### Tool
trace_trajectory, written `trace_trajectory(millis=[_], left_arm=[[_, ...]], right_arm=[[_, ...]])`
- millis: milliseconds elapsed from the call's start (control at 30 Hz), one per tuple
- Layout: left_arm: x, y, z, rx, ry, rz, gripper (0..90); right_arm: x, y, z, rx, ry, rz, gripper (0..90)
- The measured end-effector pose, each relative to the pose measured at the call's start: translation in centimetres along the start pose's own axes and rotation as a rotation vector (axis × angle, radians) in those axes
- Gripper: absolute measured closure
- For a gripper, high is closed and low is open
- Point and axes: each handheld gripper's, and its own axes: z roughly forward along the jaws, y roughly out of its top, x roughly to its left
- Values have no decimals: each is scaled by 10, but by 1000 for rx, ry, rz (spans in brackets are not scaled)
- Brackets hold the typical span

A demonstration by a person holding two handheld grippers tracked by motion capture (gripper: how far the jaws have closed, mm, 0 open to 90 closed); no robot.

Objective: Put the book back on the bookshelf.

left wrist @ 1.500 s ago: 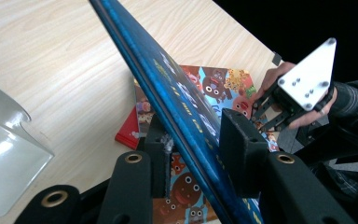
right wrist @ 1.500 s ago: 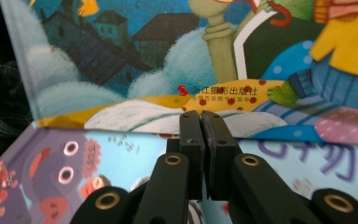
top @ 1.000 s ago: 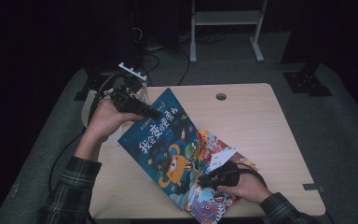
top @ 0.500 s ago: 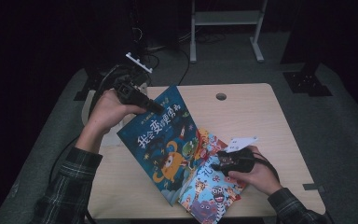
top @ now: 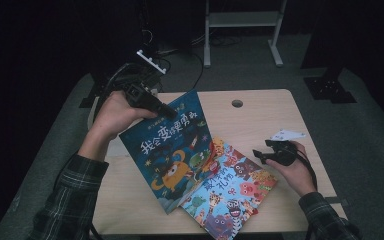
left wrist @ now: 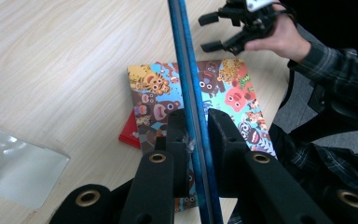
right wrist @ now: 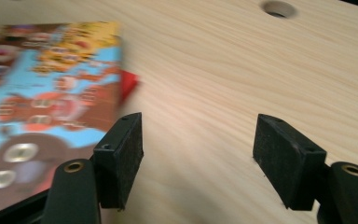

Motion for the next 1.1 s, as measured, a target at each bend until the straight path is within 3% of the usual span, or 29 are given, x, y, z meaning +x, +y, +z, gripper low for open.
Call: trace_trajectory(millis=[133, 367, 600, 800, 933, 1100], left_arm=[[-2, 2, -2, -3, -6, 16, 810], [-7, 2, -7, -7, -21, 52, 824], [-13, 2, -13, -11, 23, 81, 824], [-10, 1, -19, -26, 53, 73, 824], [-8, -2, -26, -37, 68, 60, 824], [-3, -9, -35, -42, 95, 36, 824]], right_arm=[[-15, -6, 6, 15, -30, 42, 311], [-27, -10, 19, 54, -95, 53, 296], [-34, -14, 30, 98, -170, 49, 272], [-38, -16, 32, 100, -168, 71, 241], [-43, -20, 34, 92, -138, 151, 176], [-43, -20, 34, 96, -143, 149, 159]])
